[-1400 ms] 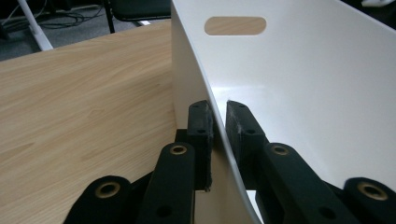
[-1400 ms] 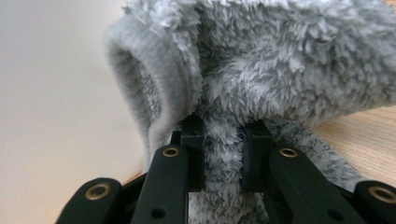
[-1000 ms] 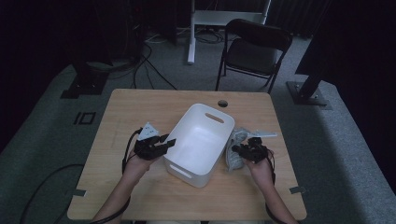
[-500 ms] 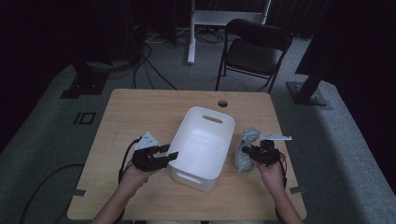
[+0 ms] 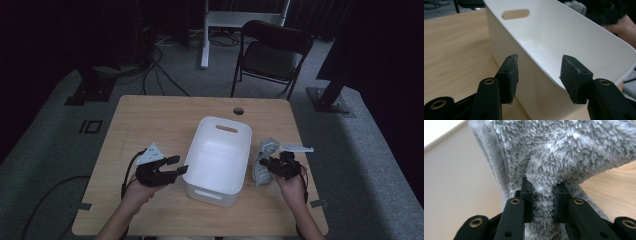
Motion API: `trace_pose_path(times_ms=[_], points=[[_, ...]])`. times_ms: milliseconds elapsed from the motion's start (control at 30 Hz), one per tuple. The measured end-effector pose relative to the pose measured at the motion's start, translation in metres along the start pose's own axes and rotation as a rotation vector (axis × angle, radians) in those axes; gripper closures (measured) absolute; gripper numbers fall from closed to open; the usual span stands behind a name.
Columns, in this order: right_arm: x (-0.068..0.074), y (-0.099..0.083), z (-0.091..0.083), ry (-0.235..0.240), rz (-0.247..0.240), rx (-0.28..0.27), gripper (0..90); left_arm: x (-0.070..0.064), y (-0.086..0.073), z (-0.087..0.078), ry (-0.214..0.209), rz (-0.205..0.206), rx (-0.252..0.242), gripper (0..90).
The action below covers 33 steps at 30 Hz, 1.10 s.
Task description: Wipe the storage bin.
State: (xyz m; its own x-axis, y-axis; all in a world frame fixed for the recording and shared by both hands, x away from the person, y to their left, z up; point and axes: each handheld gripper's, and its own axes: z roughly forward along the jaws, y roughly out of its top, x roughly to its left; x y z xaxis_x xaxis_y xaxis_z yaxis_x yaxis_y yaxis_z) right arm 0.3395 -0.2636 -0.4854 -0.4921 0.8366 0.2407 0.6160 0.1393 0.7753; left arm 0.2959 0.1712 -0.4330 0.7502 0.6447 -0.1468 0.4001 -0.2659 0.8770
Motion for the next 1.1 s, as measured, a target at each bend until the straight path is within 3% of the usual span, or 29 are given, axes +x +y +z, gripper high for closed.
trace_pose_path(times_ms=[67, 233, 433, 533, 833, 900, 1100], points=[[0.0, -0.002, -0.001, 0.0, -0.006, 0.004, 75.3, 0.007, 0.002, 0.0, 0.01, -0.006, -0.015, 46.1], [0.0, -0.006, -0.005, 0.011, -0.002, 0.0, 75.3, 0.019, 0.008, 0.004, -0.02, 0.001, -0.059, 46.1], [-0.001, -0.01, -0.011, 0.019, -0.003, -0.003, 75.3, 0.029, 0.017, 0.014, 0.019, 0.013, -0.048, 46.2], [-0.001, -0.013, -0.013, 0.02, 0.003, -0.007, 75.3, 0.037, 0.023, 0.018, 0.02, 0.002, -0.061, 46.3], [-0.003, -0.017, -0.014, 0.016, 0.01, -0.011, 75.4, 0.051, 0.043, 0.039, 0.006, 0.063, -0.09, 46.6], [-0.003, -0.017, -0.014, 0.018, 0.012, -0.012, 75.4, 0.054, 0.049, 0.046, -0.012, 0.057, -0.093, 46.5], [-0.001, -0.016, -0.012, 0.028, 0.009, -0.014, 75.6, 0.063, 0.068, 0.067, -0.009, 0.082, -0.099, 46.4]])
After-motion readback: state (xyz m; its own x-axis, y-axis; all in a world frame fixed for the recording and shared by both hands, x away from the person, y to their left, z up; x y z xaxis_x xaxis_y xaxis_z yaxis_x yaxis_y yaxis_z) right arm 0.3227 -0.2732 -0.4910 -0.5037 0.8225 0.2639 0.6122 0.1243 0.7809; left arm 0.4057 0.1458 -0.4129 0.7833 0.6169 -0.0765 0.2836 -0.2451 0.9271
